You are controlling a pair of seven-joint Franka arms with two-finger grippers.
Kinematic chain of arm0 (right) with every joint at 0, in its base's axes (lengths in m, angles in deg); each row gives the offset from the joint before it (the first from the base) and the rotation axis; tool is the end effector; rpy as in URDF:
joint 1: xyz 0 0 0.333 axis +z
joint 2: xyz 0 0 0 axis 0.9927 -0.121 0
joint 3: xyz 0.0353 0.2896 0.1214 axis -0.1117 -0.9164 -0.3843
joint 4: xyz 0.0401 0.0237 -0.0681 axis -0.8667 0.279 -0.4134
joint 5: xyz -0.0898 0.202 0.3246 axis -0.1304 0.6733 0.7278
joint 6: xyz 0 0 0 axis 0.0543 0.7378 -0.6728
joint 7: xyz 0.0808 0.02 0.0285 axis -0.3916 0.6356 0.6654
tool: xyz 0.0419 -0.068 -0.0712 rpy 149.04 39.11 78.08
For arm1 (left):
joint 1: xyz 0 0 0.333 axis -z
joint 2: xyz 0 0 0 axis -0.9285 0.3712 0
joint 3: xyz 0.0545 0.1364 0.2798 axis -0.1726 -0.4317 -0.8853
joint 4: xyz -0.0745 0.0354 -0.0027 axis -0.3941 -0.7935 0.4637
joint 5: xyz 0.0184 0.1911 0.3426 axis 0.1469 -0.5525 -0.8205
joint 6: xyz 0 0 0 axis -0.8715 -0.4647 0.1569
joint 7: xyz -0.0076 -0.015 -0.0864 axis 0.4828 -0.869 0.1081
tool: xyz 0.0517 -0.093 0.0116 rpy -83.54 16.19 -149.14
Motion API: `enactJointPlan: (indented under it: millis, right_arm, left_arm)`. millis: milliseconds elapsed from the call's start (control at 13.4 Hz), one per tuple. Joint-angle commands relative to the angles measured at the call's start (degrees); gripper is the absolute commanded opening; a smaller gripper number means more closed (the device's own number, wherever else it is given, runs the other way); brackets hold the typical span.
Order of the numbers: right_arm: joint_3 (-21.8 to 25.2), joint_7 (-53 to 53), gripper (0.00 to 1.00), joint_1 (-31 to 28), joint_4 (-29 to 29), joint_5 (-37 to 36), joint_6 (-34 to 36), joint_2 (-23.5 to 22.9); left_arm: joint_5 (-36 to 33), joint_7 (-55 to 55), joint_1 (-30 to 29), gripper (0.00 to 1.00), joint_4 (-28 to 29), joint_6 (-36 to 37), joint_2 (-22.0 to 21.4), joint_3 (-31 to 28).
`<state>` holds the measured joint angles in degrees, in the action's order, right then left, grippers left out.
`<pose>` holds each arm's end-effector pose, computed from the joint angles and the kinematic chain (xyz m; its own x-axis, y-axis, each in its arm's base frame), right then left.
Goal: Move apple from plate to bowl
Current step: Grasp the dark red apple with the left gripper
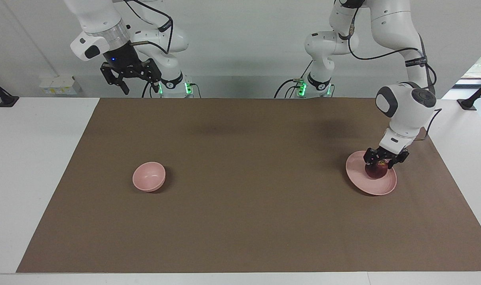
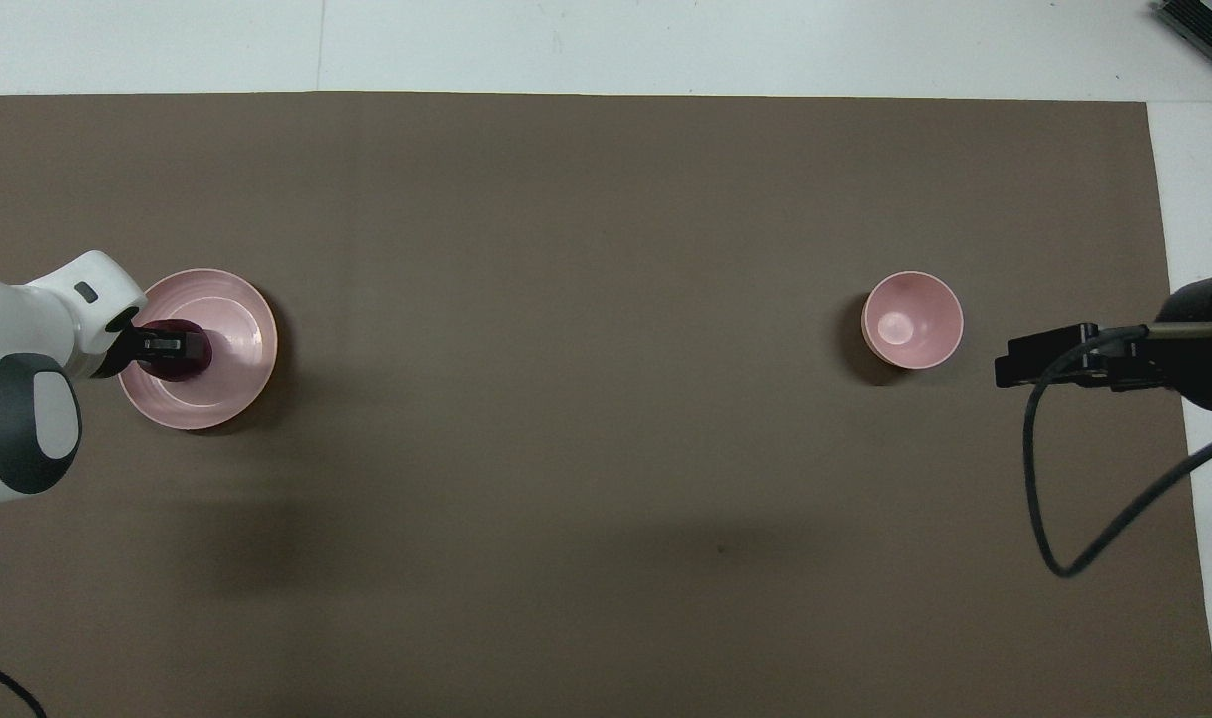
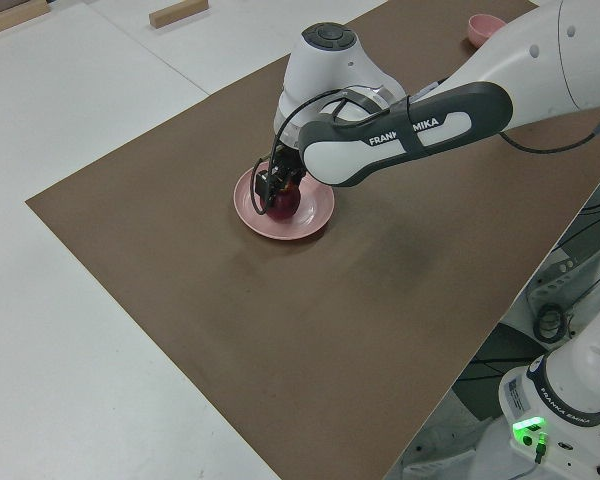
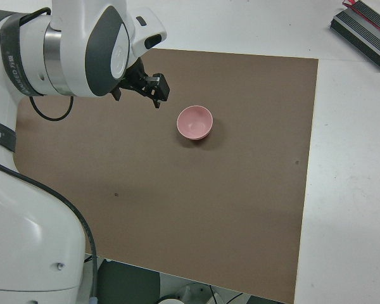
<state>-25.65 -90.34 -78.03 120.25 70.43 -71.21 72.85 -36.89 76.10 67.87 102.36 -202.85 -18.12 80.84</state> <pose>0.5167 0.0486 0.6538 0.9990 -0.0440 -0.0116 -0.0450 -0.9928 -0.1112 0.5748 0.0536 0.3428 0.9852 -0.0913 0.1450 -0.0885 -0.9957 -0.0258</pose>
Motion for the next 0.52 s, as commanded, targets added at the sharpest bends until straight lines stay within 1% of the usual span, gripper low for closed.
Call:
enactJointPlan:
  millis: [0, 149, 446]
  right_arm:
    - [-0.2, 1.2, 1.0, -0.5, 1.4, 1.3, -1.5, 0.8]
    - [-0.2, 1.2, 1.0, -0.5, 1.4, 1.3, -1.5, 0.8]
    - [-0.2, 1.5, 1.0, -0.5, 1.9, 1.3, -1.5, 0.9]
  left_arm:
    - [0.3, 0.3, 0.1, 0.0, 0.3, -0.3, -0.2, 0.1]
    - [0.3, 0.9, -0.5, 0.0, 0.2, 1.3, -0.4, 0.1]
    - [0.3, 1.0, -1.2, 0.0, -0.6, 2.3, -0.4, 0.2]
